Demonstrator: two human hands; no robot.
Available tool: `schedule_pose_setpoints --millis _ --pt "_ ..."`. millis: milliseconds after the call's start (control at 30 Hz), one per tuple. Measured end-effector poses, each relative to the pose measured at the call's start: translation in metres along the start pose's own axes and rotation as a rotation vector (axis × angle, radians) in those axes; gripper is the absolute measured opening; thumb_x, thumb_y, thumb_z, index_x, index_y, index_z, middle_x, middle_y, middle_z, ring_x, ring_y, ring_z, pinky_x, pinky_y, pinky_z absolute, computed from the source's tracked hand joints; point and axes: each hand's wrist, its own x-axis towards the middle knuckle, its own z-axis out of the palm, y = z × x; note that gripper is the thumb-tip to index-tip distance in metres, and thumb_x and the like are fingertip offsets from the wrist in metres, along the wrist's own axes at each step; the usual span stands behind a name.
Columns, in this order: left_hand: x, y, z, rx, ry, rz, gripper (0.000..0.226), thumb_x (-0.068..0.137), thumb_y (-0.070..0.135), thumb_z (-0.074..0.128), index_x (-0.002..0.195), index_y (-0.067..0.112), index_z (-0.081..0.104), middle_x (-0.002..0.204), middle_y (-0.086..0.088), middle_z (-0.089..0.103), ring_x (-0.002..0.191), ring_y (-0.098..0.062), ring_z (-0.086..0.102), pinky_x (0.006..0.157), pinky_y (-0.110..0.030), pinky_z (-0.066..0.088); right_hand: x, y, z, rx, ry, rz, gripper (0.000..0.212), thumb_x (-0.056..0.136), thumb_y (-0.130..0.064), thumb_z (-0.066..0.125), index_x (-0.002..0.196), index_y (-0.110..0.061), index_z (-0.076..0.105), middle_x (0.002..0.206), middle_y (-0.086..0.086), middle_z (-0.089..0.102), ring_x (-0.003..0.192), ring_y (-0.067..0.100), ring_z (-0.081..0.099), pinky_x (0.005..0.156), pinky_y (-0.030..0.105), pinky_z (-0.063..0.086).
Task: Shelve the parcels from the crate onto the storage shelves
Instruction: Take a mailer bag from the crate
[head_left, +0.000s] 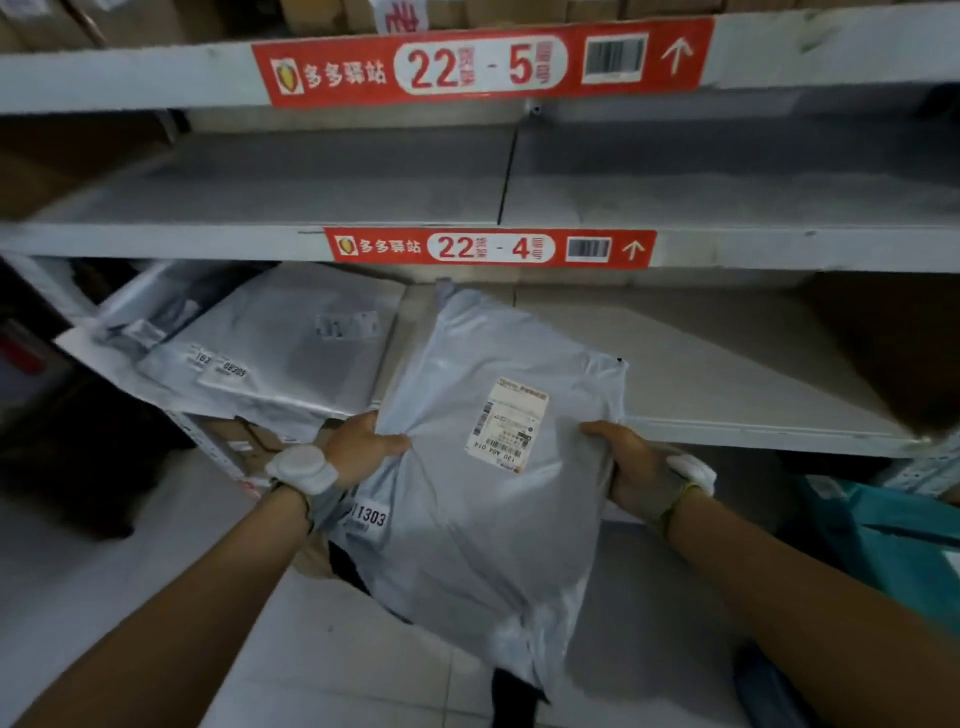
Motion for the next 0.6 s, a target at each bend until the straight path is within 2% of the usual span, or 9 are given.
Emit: schedule_pose_setpoints --millis 33,67,133,233,267,400,433,500,600 --pt "0.009 -0.002 -0.008 -0.018 0.032 0.012 0.059 0.072 0.043 0.075 0.124 0.020 0.060 0.123 0.000 0.063 0.113 -0.023 0.060 0.104 -0.034 0.044 0.014 0.001 0.007 0.027 -0.022 0.036 0.015 0.093 -0.014 0.059 0.094 -0.005 0.071 0.081 0.012 0.072 0.066 0.025 0.068 0.062 0.032 0.058" --pt "0.018 -0.005 -0.015 -0.041 0.063 0.022 0.054 0.075 0.041 0.075 0.123 0.021 0.060 0.122 -0.001 0.065 0.113 -0.023 0.061 0.104 -0.035 0.044 0.028 0.004 0.014 0.053 -0.044 0.072 0.016 0.093 -0.014 0.059 0.091 -0.005 0.072 0.080 0.012 0.073 0.065 0.026 0.069 0.063 0.032 0.059" --pt "0.032 -0.008 -0.026 -0.054 0.118 0.027 0.031 0.090 0.020 0.069 0.119 0.021 0.058 0.118 -0.003 0.064 0.110 -0.023 0.061 0.098 -0.033 0.045 0.051 0.012 0.028 0.091 -0.130 0.141 0.025 0.094 -0.017 0.056 0.089 -0.004 0.077 0.087 0.015 0.075 0.074 0.030 0.072 0.070 0.036 0.061" --pt "0.052 -0.015 -0.040 -0.075 0.162 0.002 0.028 0.089 0.017 0.069 0.115 0.019 0.059 0.113 -0.004 0.067 0.104 -0.024 0.062 0.092 -0.033 0.046 0.086 0.023 0.049 0.096 -0.223 0.201 0.035 0.097 -0.020 0.054 0.124 -0.001 0.066 0.124 0.022 0.066 0.114 0.041 0.063 0.100 0.050 0.050" --pt "0.054 -0.015 -0.037 -0.102 0.165 0.001 0.031 0.085 0.021 0.071 0.114 0.020 0.060 0.110 -0.003 0.068 0.102 -0.024 0.063 0.090 -0.033 0.047 0.090 0.024 0.050 0.093 -0.235 0.187 0.039 0.096 -0.019 0.056 0.130 -0.001 0.061 0.129 0.022 0.063 0.118 0.042 0.061 0.102 0.051 0.048" --pt "0.067 -0.029 -0.049 -0.142 0.214 -0.047 0.028 0.080 0.026 0.068 0.106 0.018 0.065 0.091 0.008 0.069 0.083 -0.011 0.064 0.073 -0.023 0.051 0.128 0.031 0.072 0.110 -0.191 0.064 0.044 0.089 -0.007 0.064 0.132 -0.002 0.058 0.122 0.023 0.067 0.101 0.041 0.068 0.076 0.044 0.059" --pt "0.072 -0.037 -0.058 -0.148 0.243 -0.060 0.021 0.086 0.020 0.068 0.107 0.018 0.065 0.090 0.009 0.069 0.081 -0.009 0.064 0.070 -0.020 0.050 0.141 0.034 0.087 0.083 -0.192 0.053 0.047 0.086 -0.007 0.068 0.132 -0.002 0.058 0.124 0.025 0.065 0.104 0.043 0.066 0.078 0.047 0.059" --pt "0.074 -0.044 -0.061 -0.158 0.296 -0.070 0.013 0.093 0.012 0.063 0.104 0.019 0.067 0.088 0.009 0.069 0.078 -0.006 0.063 0.068 -0.019 0.050 0.152 0.036 0.098 0.024 -0.187 0.044 0.052 0.081 -0.009 0.073 0.130 0.002 0.059 0.128 0.031 0.059 0.112 0.048 0.060 0.092 0.057 0.053" --pt "0.082 -0.055 -0.079 -0.234 0.369 -0.076 0.013 0.091 0.014 0.064 0.093 0.027 0.068 0.087 0.007 0.072 0.078 -0.009 0.065 0.069 -0.022 0.054 0.174 0.043 0.125 -0.094 -0.141 0.054 0.035 0.091 -0.002 0.063 0.125 0.005 0.062 0.124 0.031 0.062 0.113 0.049 0.059 0.098 0.058 0.049"
